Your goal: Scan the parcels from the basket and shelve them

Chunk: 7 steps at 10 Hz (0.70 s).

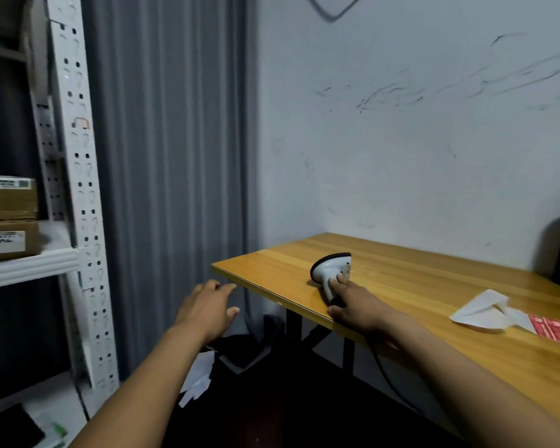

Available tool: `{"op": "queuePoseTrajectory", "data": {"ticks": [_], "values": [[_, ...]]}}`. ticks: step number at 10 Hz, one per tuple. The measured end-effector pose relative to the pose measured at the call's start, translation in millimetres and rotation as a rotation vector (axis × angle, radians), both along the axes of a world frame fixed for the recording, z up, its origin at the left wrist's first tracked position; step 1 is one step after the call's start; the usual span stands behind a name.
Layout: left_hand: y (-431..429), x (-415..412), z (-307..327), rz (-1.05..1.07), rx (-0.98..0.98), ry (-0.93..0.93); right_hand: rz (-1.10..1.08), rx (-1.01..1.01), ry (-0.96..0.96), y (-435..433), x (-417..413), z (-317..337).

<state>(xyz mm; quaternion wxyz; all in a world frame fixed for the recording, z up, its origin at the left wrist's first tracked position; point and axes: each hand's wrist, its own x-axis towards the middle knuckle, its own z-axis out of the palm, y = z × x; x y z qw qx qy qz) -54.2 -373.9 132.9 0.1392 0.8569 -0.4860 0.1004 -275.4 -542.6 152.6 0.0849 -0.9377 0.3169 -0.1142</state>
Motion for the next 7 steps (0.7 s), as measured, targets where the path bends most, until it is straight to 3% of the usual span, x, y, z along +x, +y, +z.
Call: {"op": "queuePoseTrajectory", "data": {"ticks": [2, 7], "values": [[3, 6, 7, 0.033, 0.0, -0.024, -0.062, -0.012, -0.122, -31, 36, -4], [51, 16, 33, 0.113, -0.008, -0.054, -0.156, -0.056, -0.071, -23, 62, 12]]}}
